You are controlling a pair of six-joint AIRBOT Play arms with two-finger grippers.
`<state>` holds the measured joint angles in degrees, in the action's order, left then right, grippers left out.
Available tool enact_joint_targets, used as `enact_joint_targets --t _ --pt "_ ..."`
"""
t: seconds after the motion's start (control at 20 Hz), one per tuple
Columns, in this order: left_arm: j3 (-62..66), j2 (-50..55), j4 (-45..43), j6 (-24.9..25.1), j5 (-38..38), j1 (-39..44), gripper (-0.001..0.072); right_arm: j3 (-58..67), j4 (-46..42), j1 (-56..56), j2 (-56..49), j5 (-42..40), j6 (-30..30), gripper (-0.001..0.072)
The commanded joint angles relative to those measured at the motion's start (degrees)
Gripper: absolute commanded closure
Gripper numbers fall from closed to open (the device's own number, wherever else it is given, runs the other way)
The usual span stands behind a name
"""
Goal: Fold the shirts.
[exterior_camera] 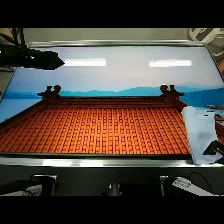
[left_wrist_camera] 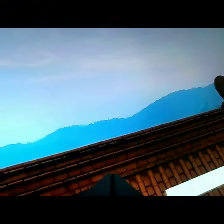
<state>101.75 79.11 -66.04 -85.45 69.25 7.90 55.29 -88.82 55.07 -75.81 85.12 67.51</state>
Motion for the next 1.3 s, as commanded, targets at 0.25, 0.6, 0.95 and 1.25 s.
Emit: enact_joint_targets --t 0.25,0.6,0.95,1.25 --pt "0.1 0.0 -2.3 2.0 0.0 0.6 0.0686 34.0 4.2 -1.0 0.2 -7.0 -11.0 0.0082" --pt "-0.1 5.3 -40.3 -10.1 13.5 4.7 0.0417 47.9 4.2 -28.3 -2.2 1.8 -4.9 0.0093" --pt "-21.8 -2.3 -30.5 -13.0 8.6 8.9 0.0038 34.8 1.5 -51.5 -5.6 10.6 -4.1 0.008" --pt "-21.4 -2.4 -30.5 -13.0 8.9 9.1 0.0038 34.7 -1.9 -55.0 -5.6 9.0 -5.4 0.0082"
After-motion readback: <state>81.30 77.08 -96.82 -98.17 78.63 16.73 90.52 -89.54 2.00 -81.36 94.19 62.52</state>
